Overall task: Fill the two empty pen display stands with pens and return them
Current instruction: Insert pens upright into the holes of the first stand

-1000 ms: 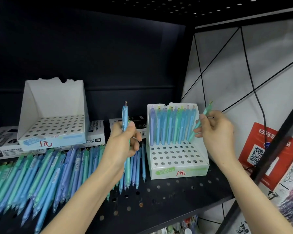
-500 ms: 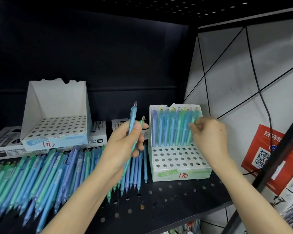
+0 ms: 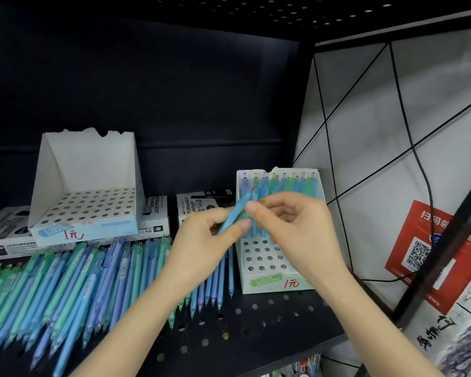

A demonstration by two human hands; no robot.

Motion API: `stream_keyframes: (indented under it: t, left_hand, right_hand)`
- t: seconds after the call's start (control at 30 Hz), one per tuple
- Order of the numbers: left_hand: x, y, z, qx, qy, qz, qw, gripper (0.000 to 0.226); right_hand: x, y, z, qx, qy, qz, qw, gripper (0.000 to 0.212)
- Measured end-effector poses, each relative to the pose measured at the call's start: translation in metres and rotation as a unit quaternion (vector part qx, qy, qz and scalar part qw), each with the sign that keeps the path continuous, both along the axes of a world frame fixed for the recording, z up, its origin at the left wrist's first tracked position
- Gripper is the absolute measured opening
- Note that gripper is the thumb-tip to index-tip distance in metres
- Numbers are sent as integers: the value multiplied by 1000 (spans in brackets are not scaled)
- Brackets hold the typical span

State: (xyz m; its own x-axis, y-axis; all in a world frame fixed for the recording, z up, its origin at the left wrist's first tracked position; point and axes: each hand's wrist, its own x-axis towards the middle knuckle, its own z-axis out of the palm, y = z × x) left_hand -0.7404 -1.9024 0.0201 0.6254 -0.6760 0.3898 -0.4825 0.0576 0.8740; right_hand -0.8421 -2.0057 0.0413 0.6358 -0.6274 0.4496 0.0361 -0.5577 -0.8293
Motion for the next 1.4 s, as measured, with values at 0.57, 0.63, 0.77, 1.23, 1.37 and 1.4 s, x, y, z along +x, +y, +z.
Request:
stream_keyframes:
  t: [0.57,0.63,0.77,1.23,1.37,1.4]
  left_hand:
    - [10,0,-9,79,-91,92,988,42]
    - [8,1,-8,91,-91,82,988,43]
    - [7,-1,-9,95,-89,68,989,67]
    - [9,1,-10,15,-19,68,997,23]
    - [10,1,-11,18,-10,67,998,22]
    - [9,1,-10,18,-9,66,998,21]
  right_hand:
    - [-25,-71,8,-226,-26,-274,934,21]
    - [-22,-76,3,-247,-5,-284,926,22]
    - [-17,-83,0,-244,0,-289,926,22]
    - [-9,-90,-2,-238,-26,-290,927,22]
    - [-7,-93,-8,-241,24,-287,927,22]
    - [-7,-93,-9,-243,31,-289,925,22]
